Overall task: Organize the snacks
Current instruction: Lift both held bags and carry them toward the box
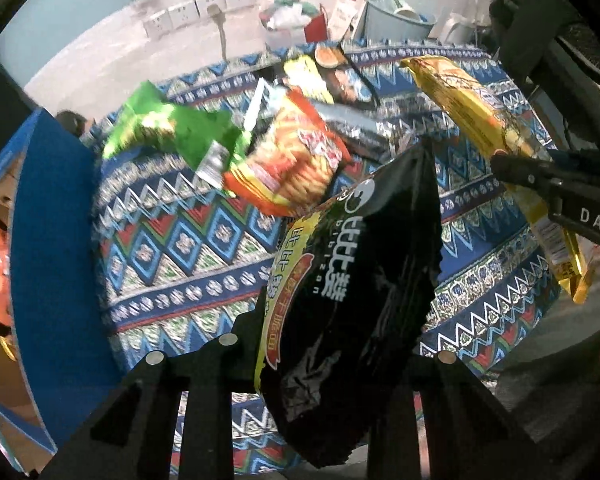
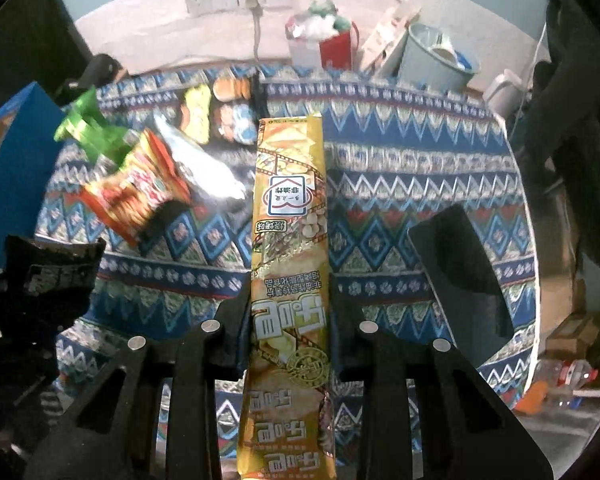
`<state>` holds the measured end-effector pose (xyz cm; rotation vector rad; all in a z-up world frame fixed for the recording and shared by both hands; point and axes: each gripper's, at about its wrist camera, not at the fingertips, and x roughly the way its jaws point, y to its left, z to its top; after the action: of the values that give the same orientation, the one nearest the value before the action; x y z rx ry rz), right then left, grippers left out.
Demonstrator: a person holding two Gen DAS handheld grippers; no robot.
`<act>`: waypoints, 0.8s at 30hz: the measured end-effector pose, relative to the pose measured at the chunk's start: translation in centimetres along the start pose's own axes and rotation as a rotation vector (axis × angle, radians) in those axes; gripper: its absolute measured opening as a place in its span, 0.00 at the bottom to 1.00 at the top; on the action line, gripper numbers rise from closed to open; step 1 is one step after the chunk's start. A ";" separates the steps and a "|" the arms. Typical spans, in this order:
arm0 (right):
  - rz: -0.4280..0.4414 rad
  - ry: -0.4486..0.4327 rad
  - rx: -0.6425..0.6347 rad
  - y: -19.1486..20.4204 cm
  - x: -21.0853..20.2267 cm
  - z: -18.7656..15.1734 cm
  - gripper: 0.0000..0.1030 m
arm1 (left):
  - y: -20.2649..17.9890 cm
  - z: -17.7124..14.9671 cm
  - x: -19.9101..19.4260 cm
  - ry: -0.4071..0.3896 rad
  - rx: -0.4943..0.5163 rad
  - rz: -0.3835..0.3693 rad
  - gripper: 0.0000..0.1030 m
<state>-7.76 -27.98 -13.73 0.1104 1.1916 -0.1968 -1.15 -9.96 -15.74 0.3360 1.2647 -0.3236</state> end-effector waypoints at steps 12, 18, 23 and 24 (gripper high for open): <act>0.067 -0.115 -0.059 3.2 -4.2 2.3 0.28 | 2.7 -0.2 -4.2 -0.120 -0.016 0.063 0.25; 0.103 -0.151 -0.078 4.9 -5.3 3.3 0.28 | 4.4 -0.1 -5.9 -0.164 -0.029 0.090 0.25; 0.127 -0.174 -0.102 6.7 -6.0 4.0 0.28 | 5.7 -0.2 -7.1 -0.198 -0.038 0.106 0.25; 0.130 -0.175 -0.107 7.0 -6.1 4.1 0.28 | 6.0 -0.2 -7.3 -0.205 -0.039 0.111 0.25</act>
<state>-4.68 -21.40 -6.71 0.0750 1.0141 -0.0276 -0.82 -4.10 -8.33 0.3299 1.0452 -0.2317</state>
